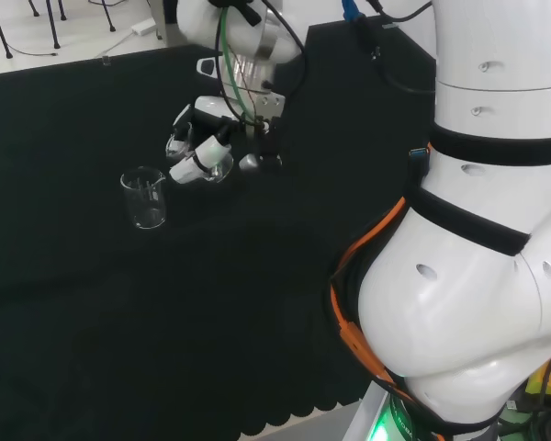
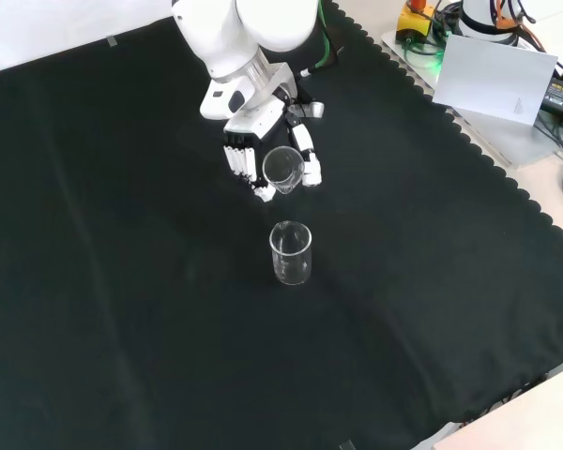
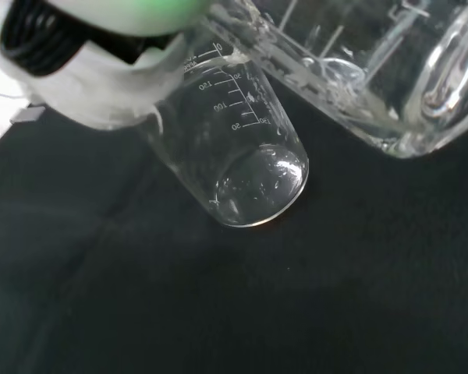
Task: Pour the water from the handheld beaker into the one on the table.
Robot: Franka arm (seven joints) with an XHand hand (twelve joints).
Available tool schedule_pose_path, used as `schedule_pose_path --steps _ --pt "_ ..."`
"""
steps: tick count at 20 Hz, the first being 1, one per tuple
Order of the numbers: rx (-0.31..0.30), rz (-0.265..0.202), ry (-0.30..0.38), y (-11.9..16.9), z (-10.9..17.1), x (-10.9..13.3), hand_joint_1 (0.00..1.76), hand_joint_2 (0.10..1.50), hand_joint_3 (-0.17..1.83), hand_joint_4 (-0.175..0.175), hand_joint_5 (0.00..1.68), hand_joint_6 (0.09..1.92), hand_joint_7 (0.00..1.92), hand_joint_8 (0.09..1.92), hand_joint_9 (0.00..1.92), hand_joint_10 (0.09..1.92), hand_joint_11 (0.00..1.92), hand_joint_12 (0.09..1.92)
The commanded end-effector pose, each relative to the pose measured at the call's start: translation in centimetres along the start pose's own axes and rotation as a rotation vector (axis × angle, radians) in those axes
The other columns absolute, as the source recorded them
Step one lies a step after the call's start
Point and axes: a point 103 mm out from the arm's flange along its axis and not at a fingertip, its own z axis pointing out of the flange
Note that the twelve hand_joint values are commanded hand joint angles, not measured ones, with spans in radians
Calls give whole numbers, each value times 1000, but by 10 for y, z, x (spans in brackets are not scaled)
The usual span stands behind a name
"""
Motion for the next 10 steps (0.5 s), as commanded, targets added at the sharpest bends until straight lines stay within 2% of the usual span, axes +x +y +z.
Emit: schedule_pose_path --steps 1,10 --pt "29 12 -63 12 4 12 1122 691 635 138 1228 748 1652 225 1542 319 1278 830" --pt "75 82 -155 22 6 21 1124 668 680 140 1228 769 1659 218 1548 322 1281 837"
